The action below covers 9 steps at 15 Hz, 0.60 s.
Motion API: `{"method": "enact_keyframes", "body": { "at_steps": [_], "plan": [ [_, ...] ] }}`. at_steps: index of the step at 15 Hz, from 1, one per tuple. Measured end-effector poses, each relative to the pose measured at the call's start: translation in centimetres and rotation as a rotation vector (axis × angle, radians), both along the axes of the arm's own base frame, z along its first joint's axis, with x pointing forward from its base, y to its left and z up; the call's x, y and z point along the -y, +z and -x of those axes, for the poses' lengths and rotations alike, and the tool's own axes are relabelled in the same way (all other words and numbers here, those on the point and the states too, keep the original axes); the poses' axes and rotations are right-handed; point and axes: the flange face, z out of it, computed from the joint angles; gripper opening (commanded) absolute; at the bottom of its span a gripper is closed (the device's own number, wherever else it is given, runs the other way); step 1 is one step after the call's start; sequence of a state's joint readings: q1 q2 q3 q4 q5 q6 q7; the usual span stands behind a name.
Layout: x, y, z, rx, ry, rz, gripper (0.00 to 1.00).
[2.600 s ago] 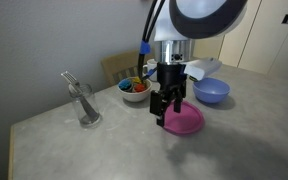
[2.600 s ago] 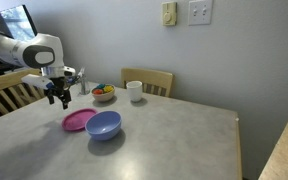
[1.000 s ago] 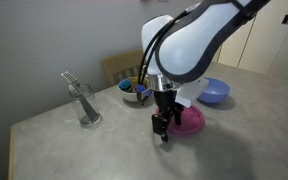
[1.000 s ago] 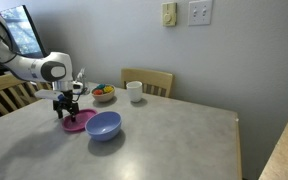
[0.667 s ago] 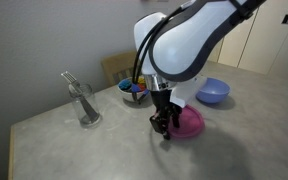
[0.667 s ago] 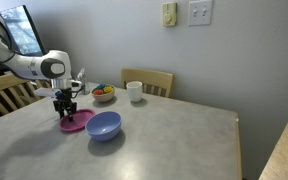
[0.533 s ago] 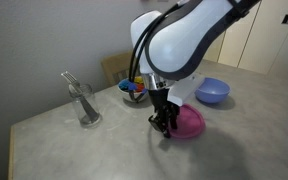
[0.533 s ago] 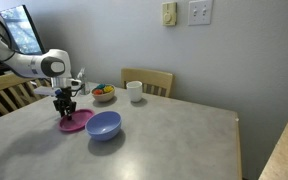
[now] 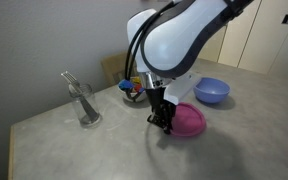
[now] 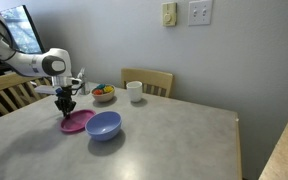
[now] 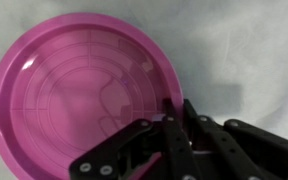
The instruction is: Place the lid on the bowl then put it on the table
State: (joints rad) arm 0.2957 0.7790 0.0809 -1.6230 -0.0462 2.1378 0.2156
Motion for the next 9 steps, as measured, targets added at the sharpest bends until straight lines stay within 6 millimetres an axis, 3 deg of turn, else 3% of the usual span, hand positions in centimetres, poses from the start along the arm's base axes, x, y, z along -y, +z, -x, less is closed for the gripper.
{"method": "enact_keyframes", "body": {
  "at_steps": [9],
  "plan": [
    [-2.0, 1.8, 1.0, -0.053, -0.112, 0.183, 0.03]
  ]
}}
